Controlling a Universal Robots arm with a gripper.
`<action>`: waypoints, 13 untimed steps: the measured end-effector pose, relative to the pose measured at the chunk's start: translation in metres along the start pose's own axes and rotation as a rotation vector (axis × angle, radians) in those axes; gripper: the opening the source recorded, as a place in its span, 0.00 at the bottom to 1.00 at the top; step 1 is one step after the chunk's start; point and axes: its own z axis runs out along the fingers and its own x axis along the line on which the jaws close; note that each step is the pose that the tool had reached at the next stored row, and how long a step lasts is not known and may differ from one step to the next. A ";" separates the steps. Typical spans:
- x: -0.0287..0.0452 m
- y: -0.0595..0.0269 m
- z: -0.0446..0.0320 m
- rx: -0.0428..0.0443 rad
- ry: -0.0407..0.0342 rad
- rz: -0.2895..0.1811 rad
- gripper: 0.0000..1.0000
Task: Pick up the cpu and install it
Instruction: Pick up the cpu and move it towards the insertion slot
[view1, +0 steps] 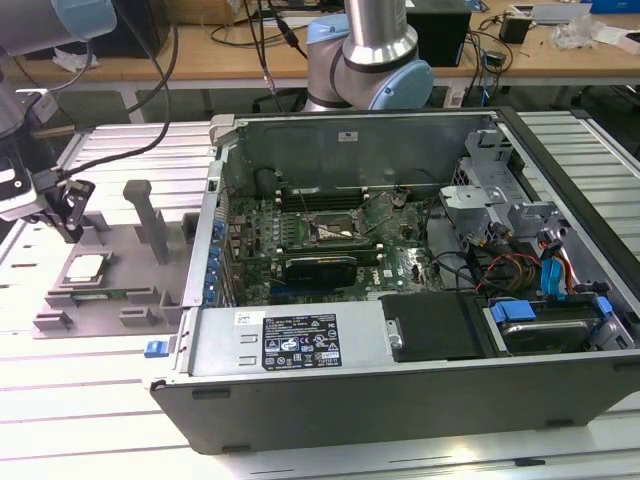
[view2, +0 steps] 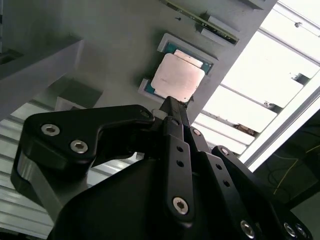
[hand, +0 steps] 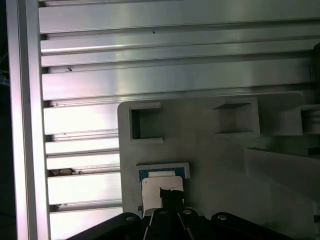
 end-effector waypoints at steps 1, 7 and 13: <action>0.0004 -0.0003 0.0009 -0.0001 -0.0001 0.000 0.11; 0.0013 -0.0014 0.0036 -0.0004 -0.0001 0.000 0.11; 0.0015 -0.0052 0.0132 -0.0006 -0.0003 0.000 0.11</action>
